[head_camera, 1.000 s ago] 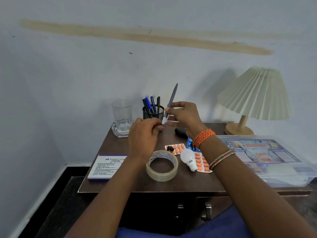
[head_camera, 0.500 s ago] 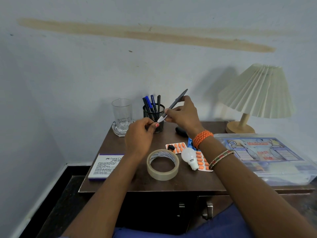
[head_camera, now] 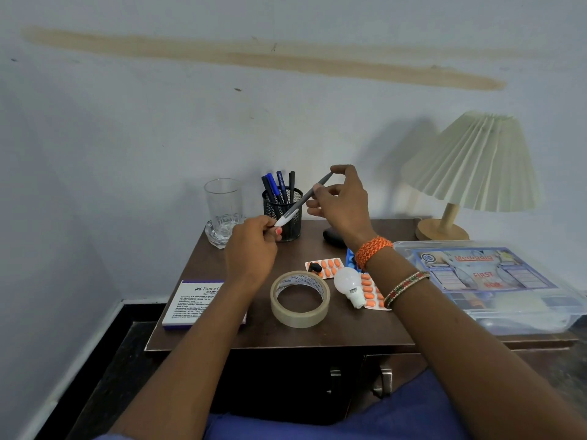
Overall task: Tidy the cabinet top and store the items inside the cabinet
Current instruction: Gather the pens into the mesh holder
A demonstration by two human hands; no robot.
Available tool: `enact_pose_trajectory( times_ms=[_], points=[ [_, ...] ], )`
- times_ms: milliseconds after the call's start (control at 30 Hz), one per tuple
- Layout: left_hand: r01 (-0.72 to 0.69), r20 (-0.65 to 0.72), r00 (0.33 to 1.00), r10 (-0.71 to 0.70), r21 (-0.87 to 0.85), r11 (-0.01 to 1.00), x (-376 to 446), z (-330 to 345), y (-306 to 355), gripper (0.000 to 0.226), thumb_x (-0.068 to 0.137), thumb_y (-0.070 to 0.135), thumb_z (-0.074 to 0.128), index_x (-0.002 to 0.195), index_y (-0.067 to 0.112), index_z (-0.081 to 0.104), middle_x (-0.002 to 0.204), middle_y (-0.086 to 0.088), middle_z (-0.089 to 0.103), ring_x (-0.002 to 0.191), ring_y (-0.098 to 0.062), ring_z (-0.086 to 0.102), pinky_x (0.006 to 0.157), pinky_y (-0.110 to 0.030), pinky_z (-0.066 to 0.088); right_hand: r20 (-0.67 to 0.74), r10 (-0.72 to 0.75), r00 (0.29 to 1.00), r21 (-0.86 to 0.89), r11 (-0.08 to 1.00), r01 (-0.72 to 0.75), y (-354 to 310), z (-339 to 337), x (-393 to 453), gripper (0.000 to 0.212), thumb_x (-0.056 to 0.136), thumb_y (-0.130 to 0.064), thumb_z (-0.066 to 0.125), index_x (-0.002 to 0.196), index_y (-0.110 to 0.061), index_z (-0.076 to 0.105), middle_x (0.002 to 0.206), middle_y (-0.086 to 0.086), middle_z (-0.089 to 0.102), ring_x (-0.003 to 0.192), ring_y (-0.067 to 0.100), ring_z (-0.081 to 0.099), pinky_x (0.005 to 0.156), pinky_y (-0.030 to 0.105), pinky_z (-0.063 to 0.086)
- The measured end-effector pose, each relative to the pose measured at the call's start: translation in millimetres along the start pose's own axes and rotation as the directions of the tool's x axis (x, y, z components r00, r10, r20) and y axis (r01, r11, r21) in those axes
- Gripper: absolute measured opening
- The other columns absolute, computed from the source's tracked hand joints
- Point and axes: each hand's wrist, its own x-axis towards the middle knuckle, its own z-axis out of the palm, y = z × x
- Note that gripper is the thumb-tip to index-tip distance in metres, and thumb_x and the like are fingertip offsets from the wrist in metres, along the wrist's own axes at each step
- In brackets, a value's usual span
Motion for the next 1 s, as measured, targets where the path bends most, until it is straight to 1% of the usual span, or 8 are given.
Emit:
enact_pose_trajectory(
  times_ms=[100,233,333,433,567,667,800,1000],
  points=[
    [0.042,0.01,0.999,-0.042,0.053,0.998,0,-1,-2,0.015,0.091,0.022,0.058,0.095,0.019,0.072,0.085,0.003,0.071,0.076,-0.013,0.06,0.063,-0.029,0.044,-0.017,-0.005,1.0,-0.004,1.0,0.005,2,-1,-1,0.032,0.092,-0.004,0.054,0.121,-0.009,0.041,0.089,0.02,0.066,0.06,0.016,0.067,0.055,0.018,0.057],
    [0.084,-0.025,0.996,-0.082,0.069,0.994,2,-2,-5,0.013,0.089,0.021,0.062,0.097,0.018,0.072,0.089,0.003,0.072,0.074,-0.011,0.056,0.064,-0.028,0.043,-0.06,-0.03,0.998,-0.012,1.0,0.029,5,-1,0,0.022,0.093,-0.006,0.055,0.113,-0.008,0.045,0.093,0.02,0.066,0.069,0.02,0.069,0.061,0.019,0.059],
    [0.073,-0.117,0.991,-0.07,0.013,0.997,3,-3,-5,0.01,0.086,0.018,0.065,0.092,0.016,0.073,0.085,0.0,0.072,0.071,-0.013,0.057,0.063,-0.031,0.048,-0.088,-0.024,0.996,0.078,0.996,0.031,4,-2,0,0.017,0.091,-0.005,0.057,0.104,-0.009,0.047,0.092,0.021,0.067,0.072,0.022,0.071,0.064,0.021,0.059],
    [0.075,-0.209,0.975,-0.07,0.012,0.997,3,-6,-1,0.005,0.084,0.018,0.068,0.084,0.017,0.073,0.079,0.001,0.071,0.067,-0.013,0.055,0.059,-0.029,0.044,-0.079,0.049,0.996,0.197,0.98,-0.032,4,-3,1,0.018,0.089,-0.006,0.061,0.099,-0.011,0.048,0.093,0.021,0.069,0.075,0.02,0.071,0.07,0.027,0.06],
    [0.072,-0.189,0.979,-0.07,0.005,0.997,2,-6,-1,0.002,0.083,0.019,0.07,0.083,0.018,0.071,0.076,0.005,0.067,0.071,-0.014,0.059,0.06,-0.027,0.041,-0.076,0.119,0.99,0.278,0.956,-0.094,7,-1,2,0.025,0.088,-0.002,0.061,0.105,-0.011,0.046,0.093,0.019,0.068,0.076,0.019,0.07,0.072,0.029,0.06],
    [0.034,-0.107,0.994,-0.032,0.016,0.999,2,-7,-2,0.011,0.085,0.023,0.068,0.093,0.017,0.064,0.085,0.009,0.062,0.077,-0.011,0.055,0.066,-0.025,0.038,-0.207,0.007,0.978,0.221,0.974,0.04,2,-1,10,0.021,0.086,0.0,0.064,0.1,-0.007,0.048,0.092,0.023,0.067,0.075,0.021,0.071,0.067,0.027,0.06],
    [0.013,-0.13,0.991,-0.017,-0.029,0.999,5,-9,-1,0.022,0.091,0.016,0.059,0.112,0.017,0.057,0.108,0.002,0.063,0.092,-0.013,0.057,0.073,-0.025,0.041,-0.331,-0.23,0.915,0.094,0.957,0.274,-18,-4,29,0.02,0.083,-0.003,0.068,0.087,-0.008,0.049,0.078,0.014,0.066,0.073,0.019,0.071,0.068,0.028,0.06],
    [-0.046,-0.157,0.987,0.041,-0.031,0.998,10,-4,-8,0.021,0.089,0.006,0.056,0.109,0.014,0.059,0.11,-0.002,0.062,0.089,-0.014,0.057,0.072,-0.023,0.041,-0.134,-0.382,0.914,-0.1,0.923,0.371,-14,17,52,0.007,0.085,-0.003,0.064,0.089,-0.006,0.058,0.074,0.01,0.067,0.069,0.022,0.069,0.065,0.036,0.06]
  ],
)
